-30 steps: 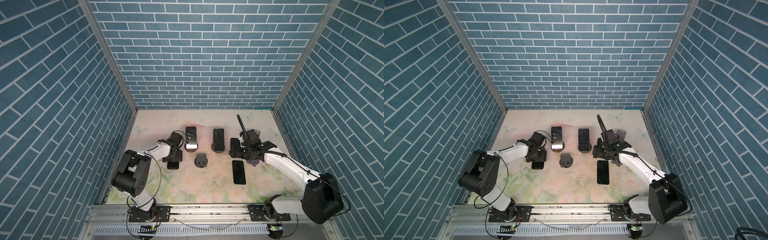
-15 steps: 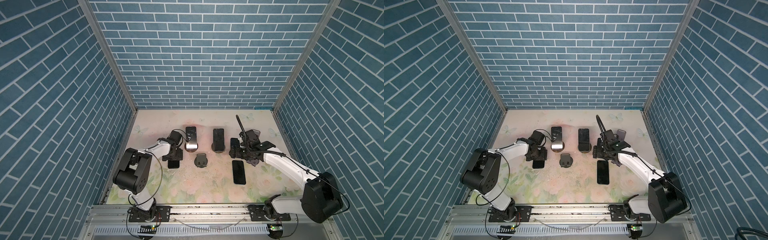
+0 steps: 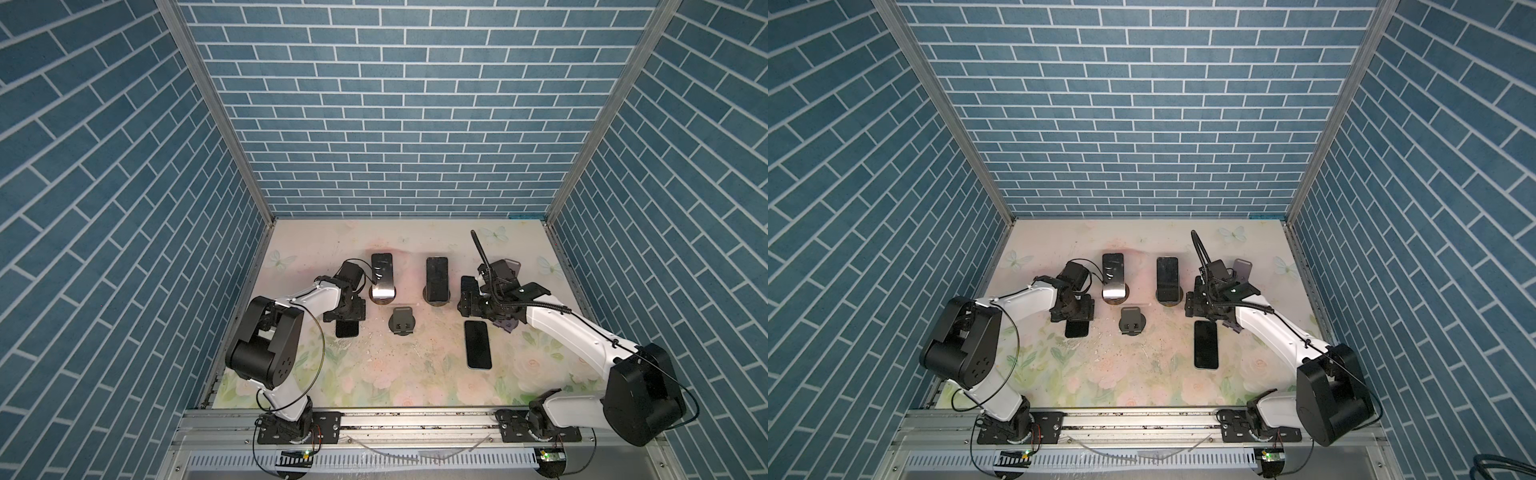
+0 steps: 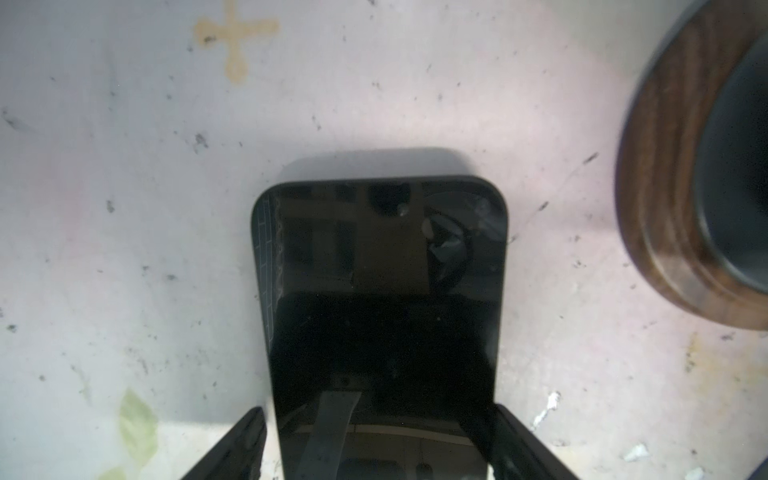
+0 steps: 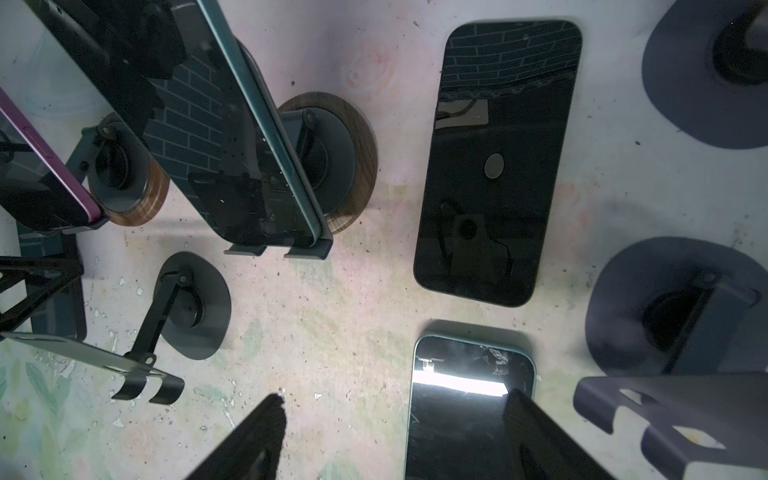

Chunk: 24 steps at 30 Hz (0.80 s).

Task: Remove the phone from the phone stand
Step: 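Carry the black phone nearer the robot and lower it onto the table, then open the left gripper to leave the black phone lying flat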

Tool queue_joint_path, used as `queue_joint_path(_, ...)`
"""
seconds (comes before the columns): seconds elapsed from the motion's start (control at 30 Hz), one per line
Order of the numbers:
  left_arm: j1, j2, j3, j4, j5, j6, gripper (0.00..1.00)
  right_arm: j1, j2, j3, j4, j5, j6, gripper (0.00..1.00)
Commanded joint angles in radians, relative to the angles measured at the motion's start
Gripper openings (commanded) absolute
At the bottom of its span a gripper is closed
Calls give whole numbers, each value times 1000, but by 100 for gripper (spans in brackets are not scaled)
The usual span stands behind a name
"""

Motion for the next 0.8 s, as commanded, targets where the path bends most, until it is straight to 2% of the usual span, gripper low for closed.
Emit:
queue_joint_path(0.0, 7, -17, -12, -62, -26, 8, 84, 9, 2, 34, -2, 18, 25, 84)
queue_joint_path(0.43, 6, -141, -27, -52, 12, 7, 86, 12, 3, 26, 1, 17, 25, 84)
queue_joint_path(0.77, 2, -325, -90, -37, 67, -19, 87, 22, -10, 18, 4, 17, 34, 84)
